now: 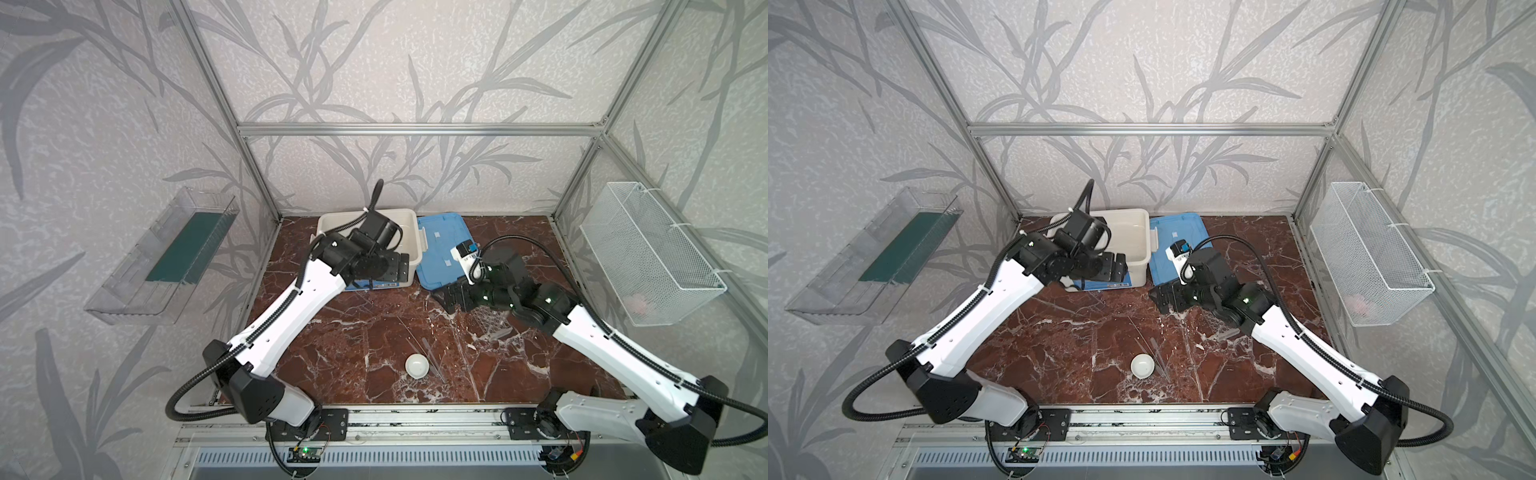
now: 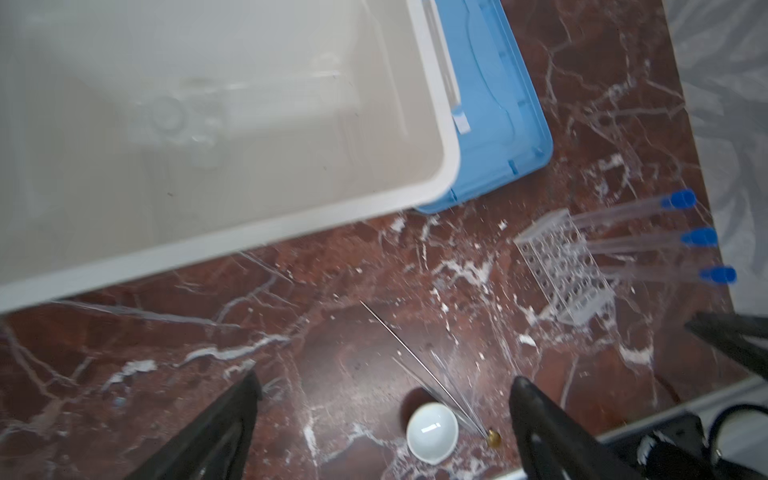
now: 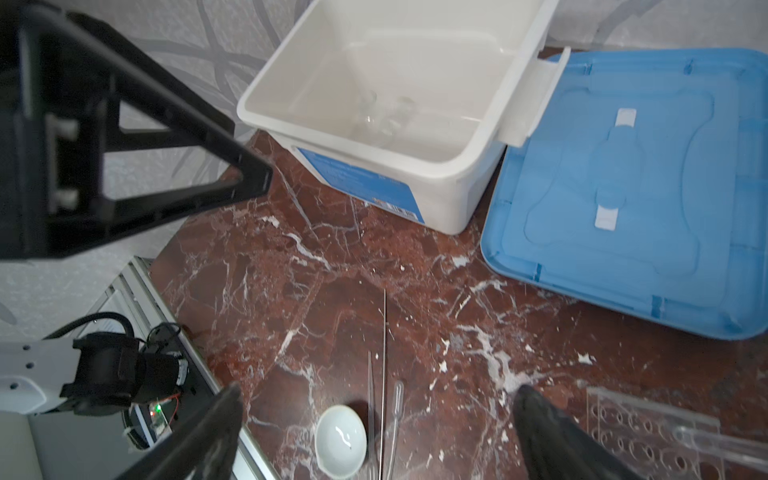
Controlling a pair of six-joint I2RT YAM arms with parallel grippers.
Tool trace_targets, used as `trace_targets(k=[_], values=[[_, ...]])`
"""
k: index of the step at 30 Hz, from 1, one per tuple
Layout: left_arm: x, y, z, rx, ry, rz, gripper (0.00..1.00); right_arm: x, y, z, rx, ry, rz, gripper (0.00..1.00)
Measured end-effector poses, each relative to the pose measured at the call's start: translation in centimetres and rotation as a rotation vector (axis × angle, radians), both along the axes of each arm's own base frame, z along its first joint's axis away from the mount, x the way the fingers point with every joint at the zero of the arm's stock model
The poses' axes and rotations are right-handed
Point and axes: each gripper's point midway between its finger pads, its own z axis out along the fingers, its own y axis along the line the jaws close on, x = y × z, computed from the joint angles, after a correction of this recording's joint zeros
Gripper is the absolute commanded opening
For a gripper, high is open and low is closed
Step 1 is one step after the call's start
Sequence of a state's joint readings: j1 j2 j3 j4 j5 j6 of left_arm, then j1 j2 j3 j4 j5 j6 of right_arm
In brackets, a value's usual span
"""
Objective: Organize the chemistry lab equipment
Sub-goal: 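Open the left gripper off the beaker and move both grippers toward the white dish, then lower the left gripper onto the white ceramic dish and close it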
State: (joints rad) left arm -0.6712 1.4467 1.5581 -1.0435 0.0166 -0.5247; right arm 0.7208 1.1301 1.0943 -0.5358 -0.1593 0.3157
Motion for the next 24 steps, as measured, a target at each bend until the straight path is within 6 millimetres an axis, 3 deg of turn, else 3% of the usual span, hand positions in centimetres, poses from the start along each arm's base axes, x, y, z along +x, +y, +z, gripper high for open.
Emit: trace_targets(k=[6, 12, 18, 24], values=[[-6.6, -2.2, -7.3, 0.034, 0.173, -0.048, 0.99, -3.8, -2.8, -4.0, -0.086, 0.079, 0.037, 0.96], [-10.8, -4.2, -11.6, 0.075, 0.24, -0.075, 0.99, -6.1, -3.9, -5.9, -0.112, 0.115, 0.089, 0.98], [-13.2, -4.7, -15.8, 0.113, 0.282, -0.047, 0.99, -7.4, -4.7, -7.4, -0.13, 0.142, 0.097, 0.99], [-13.6, -5.9, -19.4, 0.097, 0.321, -0.009, 0.99, -7.9, -5.1, -7.7, -0.125, 0.141, 0.097, 0.99]])
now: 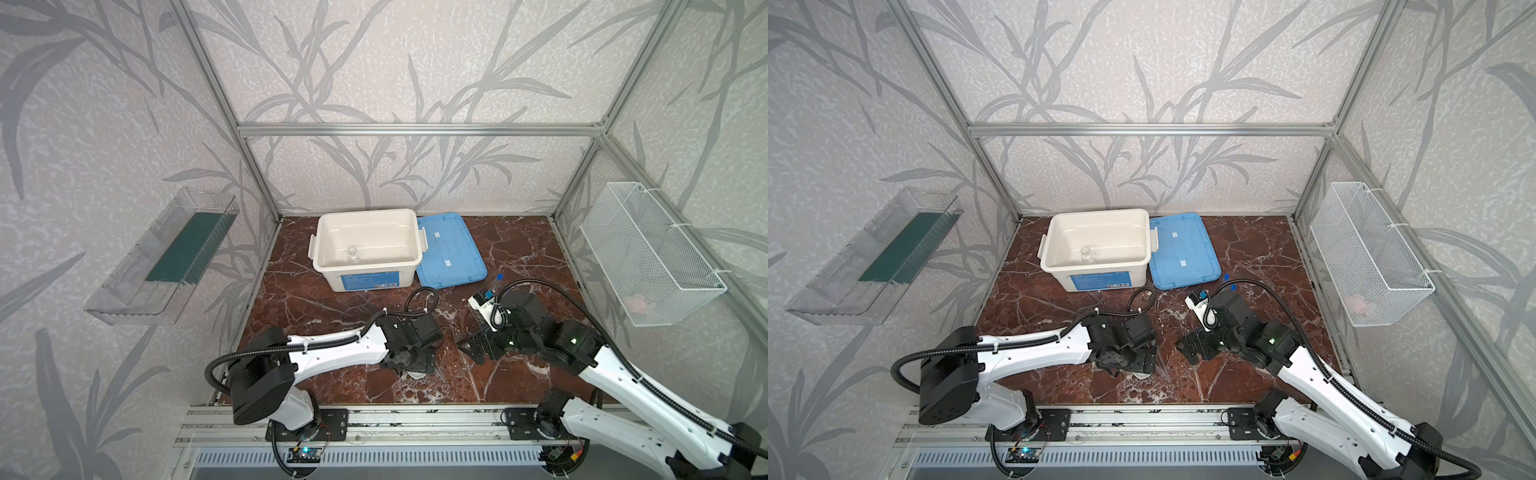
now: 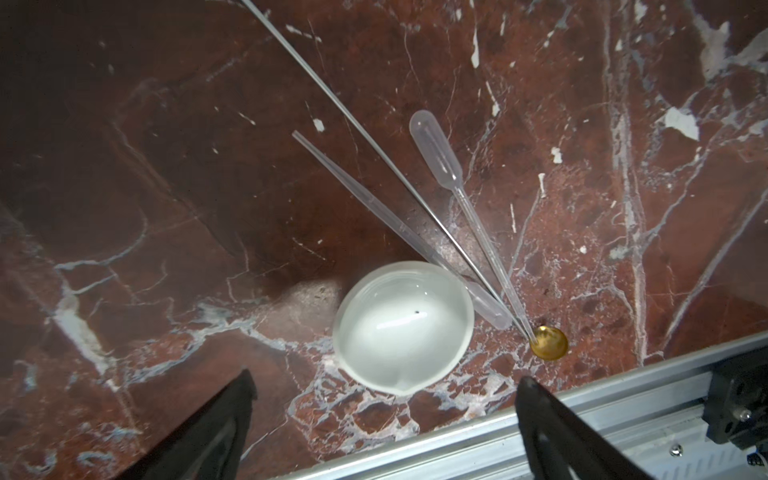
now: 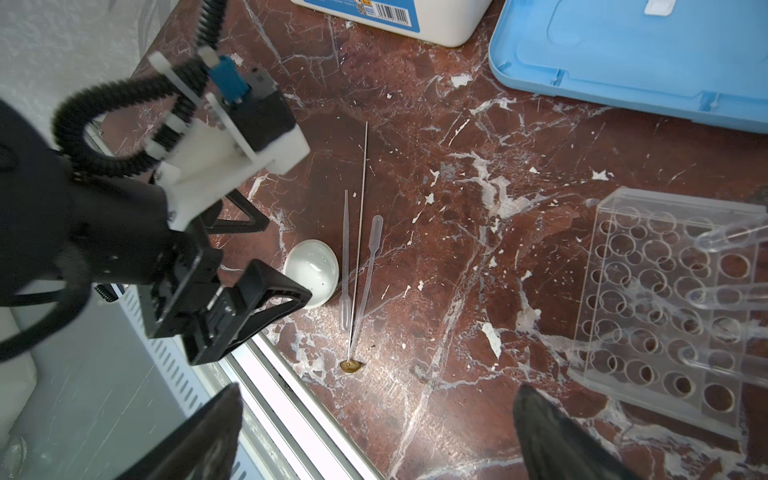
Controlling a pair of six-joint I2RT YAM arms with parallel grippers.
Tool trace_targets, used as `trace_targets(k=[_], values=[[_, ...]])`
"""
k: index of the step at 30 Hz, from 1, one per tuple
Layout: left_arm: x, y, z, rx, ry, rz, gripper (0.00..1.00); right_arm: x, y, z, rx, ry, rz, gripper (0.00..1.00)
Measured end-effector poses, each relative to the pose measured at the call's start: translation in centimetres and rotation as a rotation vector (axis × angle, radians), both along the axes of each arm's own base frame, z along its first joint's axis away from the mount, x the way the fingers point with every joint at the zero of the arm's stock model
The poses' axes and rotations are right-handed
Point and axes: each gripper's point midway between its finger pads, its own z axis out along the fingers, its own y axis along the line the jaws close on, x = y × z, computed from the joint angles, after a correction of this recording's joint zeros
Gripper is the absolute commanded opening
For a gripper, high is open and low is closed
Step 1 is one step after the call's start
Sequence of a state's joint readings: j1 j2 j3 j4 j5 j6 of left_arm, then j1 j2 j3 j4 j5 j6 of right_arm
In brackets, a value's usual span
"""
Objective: Organize the chemistry lab equipment
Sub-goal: 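Lower the left gripper onto the white ceramic dish and close it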
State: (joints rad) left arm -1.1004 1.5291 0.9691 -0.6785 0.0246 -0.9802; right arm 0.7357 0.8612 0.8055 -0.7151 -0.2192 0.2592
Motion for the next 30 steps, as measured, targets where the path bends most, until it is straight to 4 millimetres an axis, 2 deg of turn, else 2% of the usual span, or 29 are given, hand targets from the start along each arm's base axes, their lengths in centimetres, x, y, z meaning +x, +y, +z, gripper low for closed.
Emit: trace_targets(k=[4, 6, 9, 20, 27, 30], values=[[0.2, -0.8, -1.0, -0.002, 0.003, 0.007, 0.99, -0.1, 0.0, -0.2, -0.003, 0.004, 0.004, 0.99], [0.2, -0.9, -1.6, 0.01, 0.009, 0.01, 0.95, -0.2, 0.1, -0.4, -0.007, 0.009, 0.007, 0.99], [0.0, -0.7, -2.3, 0.049, 0.018, 0.001, 0.95, -0.4, 0.2, -0.7, -0.013, 0.015, 0.013, 0.99], [-0.2, -0.5, -3.1, 0.091, 0.027, -0.013, 0.88, -0.2, 0.1, -1.3, -0.035, 0.021, 0.008, 0.99], [-1.4, 1.2, -4.2, 0.122, 0.062, -0.016, 0.86, -0.4, 0.3, -1.4, -0.039, 0.023, 0.018, 0.99], [-1.5, 1.2, -4.0, 0.11, 0.062, -0.018, 0.86, -0.5, 0.4, -1.6, -0.046, 0.03, 0.023, 0.99]])
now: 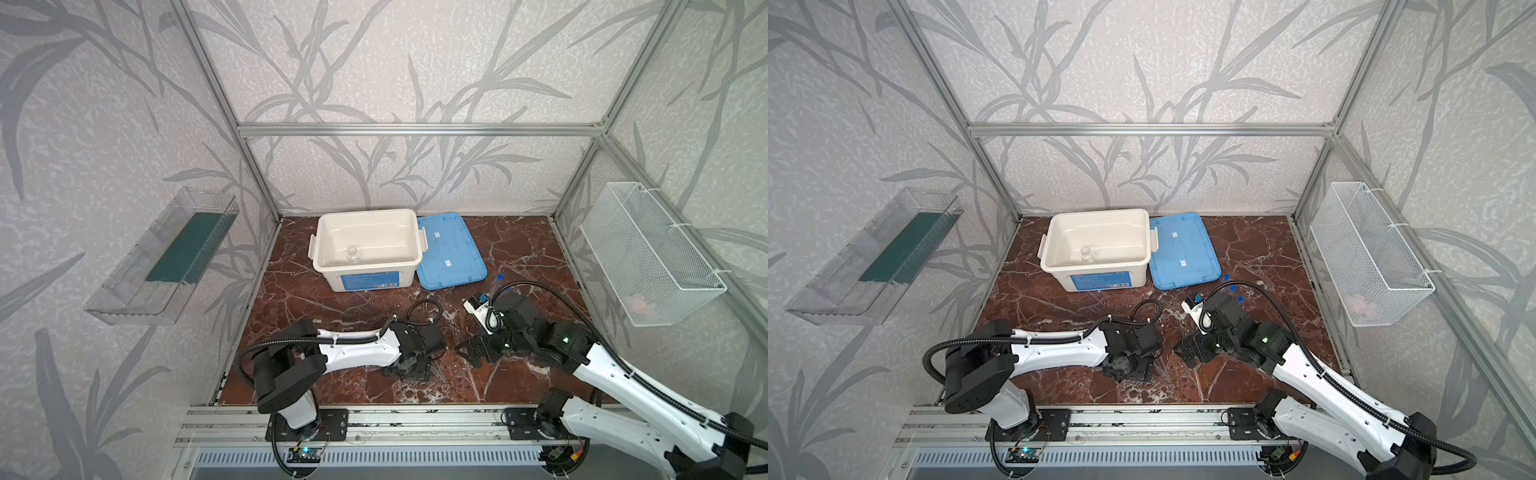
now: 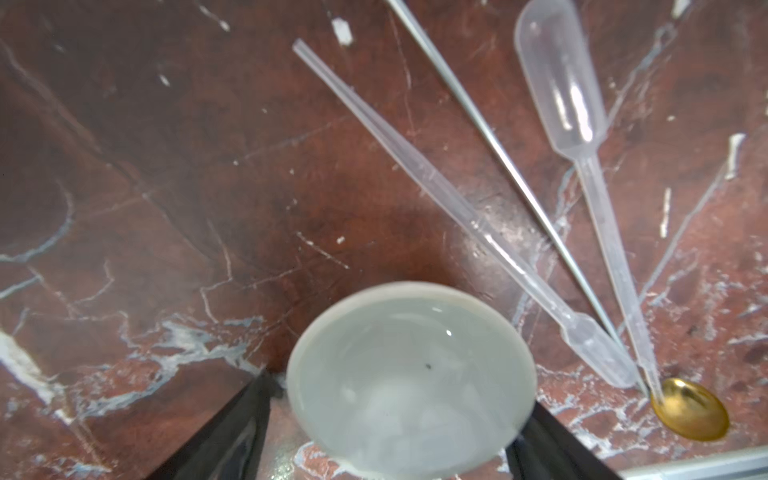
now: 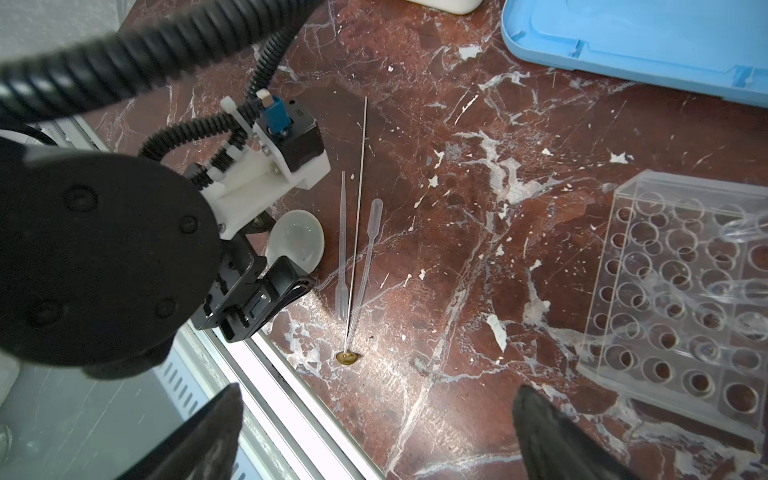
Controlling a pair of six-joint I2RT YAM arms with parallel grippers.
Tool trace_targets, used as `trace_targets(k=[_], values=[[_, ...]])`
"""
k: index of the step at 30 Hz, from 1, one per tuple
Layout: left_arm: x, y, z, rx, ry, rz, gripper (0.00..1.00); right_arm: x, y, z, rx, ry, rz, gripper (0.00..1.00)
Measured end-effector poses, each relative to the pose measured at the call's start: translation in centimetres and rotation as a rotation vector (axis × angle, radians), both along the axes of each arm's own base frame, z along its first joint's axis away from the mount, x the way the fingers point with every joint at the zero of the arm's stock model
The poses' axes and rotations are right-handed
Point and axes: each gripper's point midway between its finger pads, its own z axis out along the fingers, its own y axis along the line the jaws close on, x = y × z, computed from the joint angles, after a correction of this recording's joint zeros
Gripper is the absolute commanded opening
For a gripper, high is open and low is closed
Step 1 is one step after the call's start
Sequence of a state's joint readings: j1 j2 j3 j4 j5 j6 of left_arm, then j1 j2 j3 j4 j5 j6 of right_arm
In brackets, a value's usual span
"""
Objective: Organize the chemistry lab equipment
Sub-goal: 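Lower the left gripper onto the white ceramic dish and close it, then lift the white dish toward the bin with the left gripper while the right gripper follows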
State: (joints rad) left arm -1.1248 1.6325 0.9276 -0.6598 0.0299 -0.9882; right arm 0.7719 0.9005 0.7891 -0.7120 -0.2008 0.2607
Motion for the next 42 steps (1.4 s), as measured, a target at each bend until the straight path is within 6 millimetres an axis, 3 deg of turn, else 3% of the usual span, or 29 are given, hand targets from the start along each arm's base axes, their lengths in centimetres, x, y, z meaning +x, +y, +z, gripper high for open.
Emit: trace_targets(k=[15, 21, 28, 30, 34, 42], values=[[0.4, -0.7, -0.4, 0.009, -0.002, -0.006, 0.8, -0.1, 0.1, -0.1, -0.009, -0.003, 0.004, 0.99], [0.5, -0.4, -0.6, 0.048, 0.0, -0.017, 0.66, 0.0, 0.0, -0.2, -0.013, -0.006, 0.0, 0.99], [0.6, -0.4, -0.6, 0.05, -0.007, -0.022, 0.59, 0.0, 0.0, -0.3, -0.019, -0.001, 0.001, 0.98], [0.7, -0.4, -0.6, 0.05, -0.008, -0.021, 0.61, 0.0, 0.1, -0.5, -0.022, 0.002, 0.001, 0.98], [0.7, -0.5, -0.5, 0.043, -0.012, -0.025, 0.79, 0.0, 0.2, -0.6, -0.028, 0.006, 0.005, 0.98], [0.9, -0.8, -0.5, 0.04, -0.015, -0.044, 0.81, 0.1, 0.2, -1.2, -0.051, 0.013, 0.005, 0.98]])
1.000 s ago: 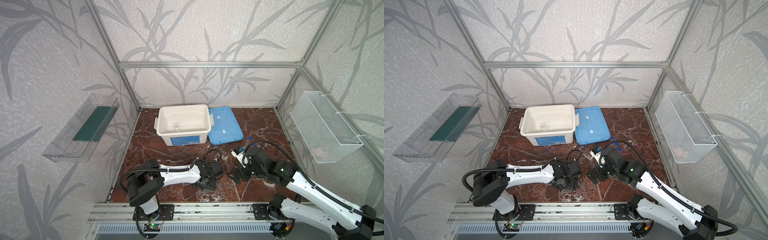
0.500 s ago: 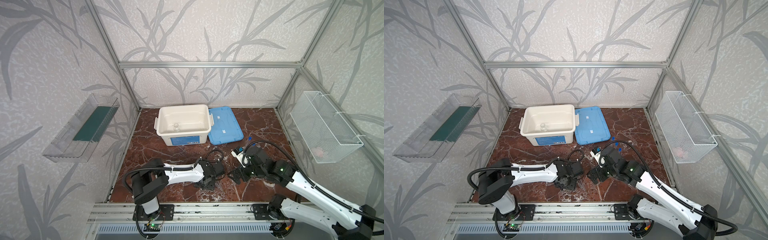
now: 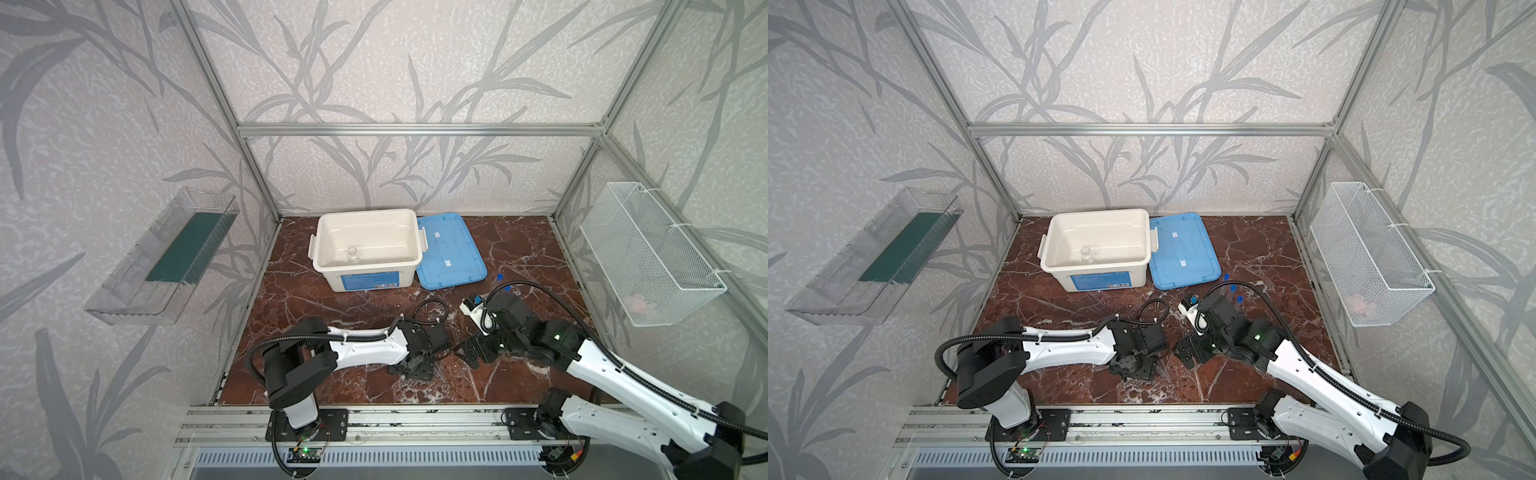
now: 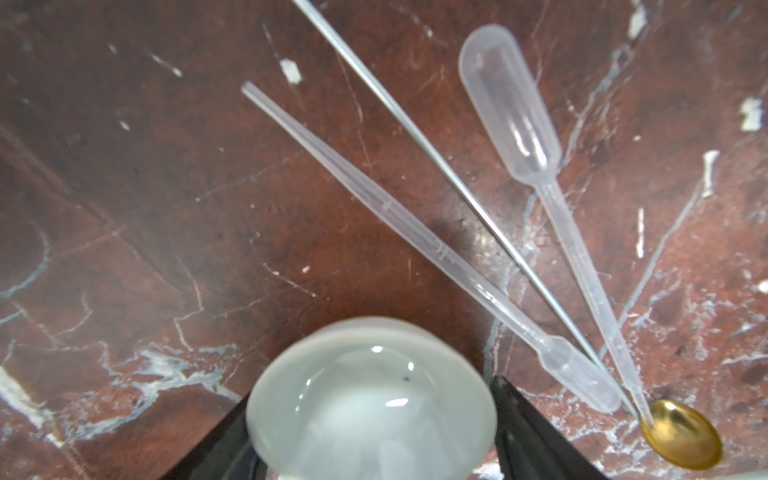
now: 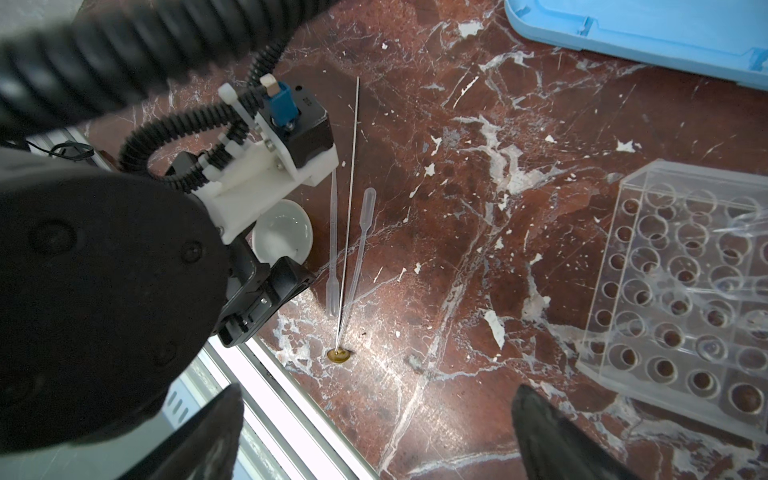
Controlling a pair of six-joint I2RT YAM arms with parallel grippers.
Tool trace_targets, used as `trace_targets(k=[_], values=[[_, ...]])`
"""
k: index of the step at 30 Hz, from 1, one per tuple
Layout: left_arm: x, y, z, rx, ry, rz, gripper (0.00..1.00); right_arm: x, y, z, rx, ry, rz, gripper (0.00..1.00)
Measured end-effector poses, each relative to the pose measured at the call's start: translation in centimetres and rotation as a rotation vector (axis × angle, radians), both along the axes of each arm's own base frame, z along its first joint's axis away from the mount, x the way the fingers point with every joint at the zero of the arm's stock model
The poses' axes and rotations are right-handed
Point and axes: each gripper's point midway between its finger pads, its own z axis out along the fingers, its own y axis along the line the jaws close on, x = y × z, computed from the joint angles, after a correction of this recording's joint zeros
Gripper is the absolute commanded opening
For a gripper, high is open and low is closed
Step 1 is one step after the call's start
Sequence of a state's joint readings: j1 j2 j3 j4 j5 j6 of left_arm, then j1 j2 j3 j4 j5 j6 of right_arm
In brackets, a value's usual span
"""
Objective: Organize the chemistry lab equipment
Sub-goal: 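Lift the white dish toward the bin with the left gripper while the right gripper follows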
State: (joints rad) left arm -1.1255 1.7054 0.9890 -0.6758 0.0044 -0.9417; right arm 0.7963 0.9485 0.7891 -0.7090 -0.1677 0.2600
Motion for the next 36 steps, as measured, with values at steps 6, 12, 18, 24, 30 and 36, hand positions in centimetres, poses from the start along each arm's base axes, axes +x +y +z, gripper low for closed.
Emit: trace_targets(k=[6, 12, 18, 24, 30, 36], values=[[0.1, -0.1, -0.1, 0.023, 0.008, -0.006, 0.79, 0.1, 0.0, -0.2, -0.01, -0.001, -0.001, 0.98], [0.2, 0.0, -0.1, 0.025, 0.009, -0.003, 0.74, 0.0, 0.0, -0.2, -0.012, -0.004, 0.002, 0.98], [0.5, -0.1, -0.1, 0.022, -0.002, 0.001, 0.61, 0.1, 0.0, -0.2, -0.016, -0.008, -0.003, 0.98], [0.5, -0.1, -0.1, 0.023, -0.003, 0.002, 0.58, 0.2, -0.1, -0.1, -0.017, -0.016, -0.006, 0.98], [1.1, -0.3, 0.2, 0.014, -0.031, 0.006, 0.55, 0.0, 0.0, 0.0, -0.015, -0.018, 0.001, 0.97], [1.8, -0.5, 2.5, -0.042, -0.088, 0.013, 0.53, 0.1, 0.4, 0.3, 0.001, -0.03, 0.008, 0.97]])
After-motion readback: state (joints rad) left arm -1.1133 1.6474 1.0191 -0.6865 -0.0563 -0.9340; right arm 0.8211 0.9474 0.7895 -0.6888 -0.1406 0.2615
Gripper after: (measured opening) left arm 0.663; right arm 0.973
